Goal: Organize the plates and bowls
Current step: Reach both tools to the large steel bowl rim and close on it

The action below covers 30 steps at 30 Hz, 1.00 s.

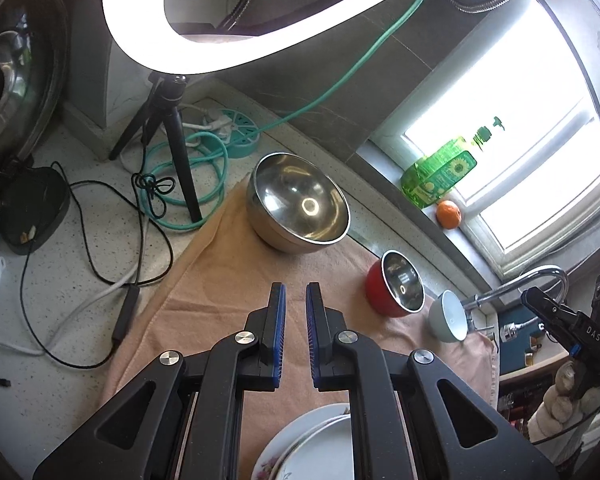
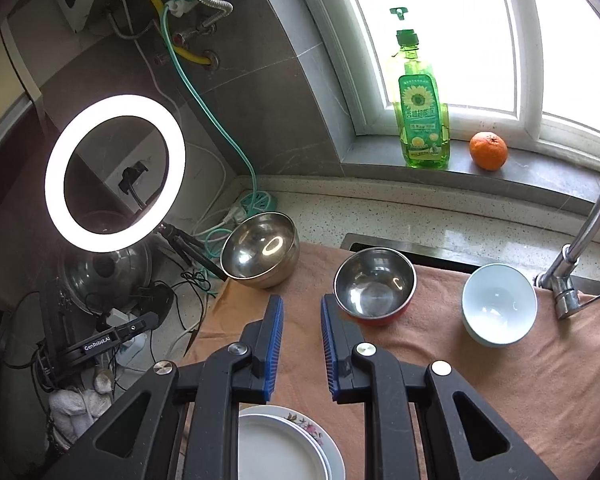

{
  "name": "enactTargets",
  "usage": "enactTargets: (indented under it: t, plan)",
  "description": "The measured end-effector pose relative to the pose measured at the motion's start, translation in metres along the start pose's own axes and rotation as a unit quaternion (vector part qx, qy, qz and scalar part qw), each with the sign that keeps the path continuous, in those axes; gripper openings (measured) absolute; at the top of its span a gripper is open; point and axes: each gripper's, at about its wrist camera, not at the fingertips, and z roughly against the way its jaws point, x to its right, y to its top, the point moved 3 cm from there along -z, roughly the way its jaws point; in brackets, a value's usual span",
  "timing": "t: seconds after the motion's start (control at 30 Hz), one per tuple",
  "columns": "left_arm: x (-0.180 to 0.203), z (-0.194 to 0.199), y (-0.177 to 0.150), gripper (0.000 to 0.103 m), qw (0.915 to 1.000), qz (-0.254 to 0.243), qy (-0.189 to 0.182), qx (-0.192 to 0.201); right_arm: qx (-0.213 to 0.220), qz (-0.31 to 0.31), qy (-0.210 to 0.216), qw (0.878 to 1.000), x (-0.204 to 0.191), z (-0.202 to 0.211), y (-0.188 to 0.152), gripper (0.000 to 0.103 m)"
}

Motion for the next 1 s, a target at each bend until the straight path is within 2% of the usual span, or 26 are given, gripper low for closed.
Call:
enactTargets:
  t: [0.13,0.37,0.57,0.73,1.0]
  plan:
    - [0.000,-0.018,0.008,0.009,0.9998,0.013,0.006,0.016,-0.015,0.008,0.001,1.000,-0.005,-0.036,0.021,0.017]
    - [-0.010,-0.058,0.014,0.009,0.9983,0.058,-0.004,0.004,-0.051,0.013,-0.006,0.999,-0.007,-0.107,0.042,0.017]
    - [-0.016,-0.082,0.025,0.009,0.9974,0.072,0.003,0.005,-0.082,0.000,0.000,0.997,-0.007,-0.159,0.048,0.017]
    - [-0.022,-0.095,0.035,0.009,0.9964,0.084,0.001,0.008,-0.099,-0.013,0.002,0.995,-0.005,-0.190,0.051,0.017]
    - [-0.030,-0.112,0.051,0.009,0.9960,0.087,0.019,0.010,-0.113,-0.017,-0.002,0.993,-0.004,-0.222,0.058,0.017]
